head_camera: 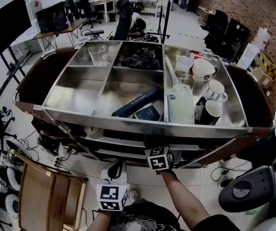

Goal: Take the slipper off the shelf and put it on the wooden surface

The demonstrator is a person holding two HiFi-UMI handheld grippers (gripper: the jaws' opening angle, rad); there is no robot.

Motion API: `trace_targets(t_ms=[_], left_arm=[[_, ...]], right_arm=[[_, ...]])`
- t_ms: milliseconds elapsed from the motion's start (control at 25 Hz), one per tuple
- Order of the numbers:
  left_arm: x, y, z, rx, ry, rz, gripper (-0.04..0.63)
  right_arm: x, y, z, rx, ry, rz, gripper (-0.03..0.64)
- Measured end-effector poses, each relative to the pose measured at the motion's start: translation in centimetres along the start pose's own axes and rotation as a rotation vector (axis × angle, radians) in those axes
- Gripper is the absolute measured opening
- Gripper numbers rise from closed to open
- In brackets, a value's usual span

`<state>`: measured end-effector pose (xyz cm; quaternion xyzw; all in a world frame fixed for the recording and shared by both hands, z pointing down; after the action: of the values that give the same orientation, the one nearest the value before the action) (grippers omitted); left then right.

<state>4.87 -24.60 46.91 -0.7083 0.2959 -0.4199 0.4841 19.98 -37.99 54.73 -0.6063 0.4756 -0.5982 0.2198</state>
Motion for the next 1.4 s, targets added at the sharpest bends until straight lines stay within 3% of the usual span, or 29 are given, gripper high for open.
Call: trace_targets(t_ms=[320, 1120, 1400], left_arm=[[-0.5, -0.3, -0.4, -0.001, 0.005, -0.013, 0.006], [0.3, -0.6, -1.7, -0.027, 0.032, -0.018, 0.006], [0.2, -1.0, -2.6, -0.045, 0.055, -0.028, 0.006]], right_arm=[[-0.4, 0.3, 0.1, 0.011, 0.036, 0.006, 0.006], [-2.7, 0.9, -1.9, -0.088, 0.065, 0.103, 0.005], [-1.8, 0.8, -2.1, -0.083, 0.087, 0.083, 0.055]])
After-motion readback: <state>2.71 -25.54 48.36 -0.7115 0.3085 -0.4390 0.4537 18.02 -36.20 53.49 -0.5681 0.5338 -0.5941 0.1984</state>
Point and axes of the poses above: the fingertips, and each gripper's own axes: x forward along the fingers, z to its right, y out of its top, the point moved 5 cm from there along -x, backward along the fingers, and after that the axes turned 8 degrees about -y, right-handed, at the moved point
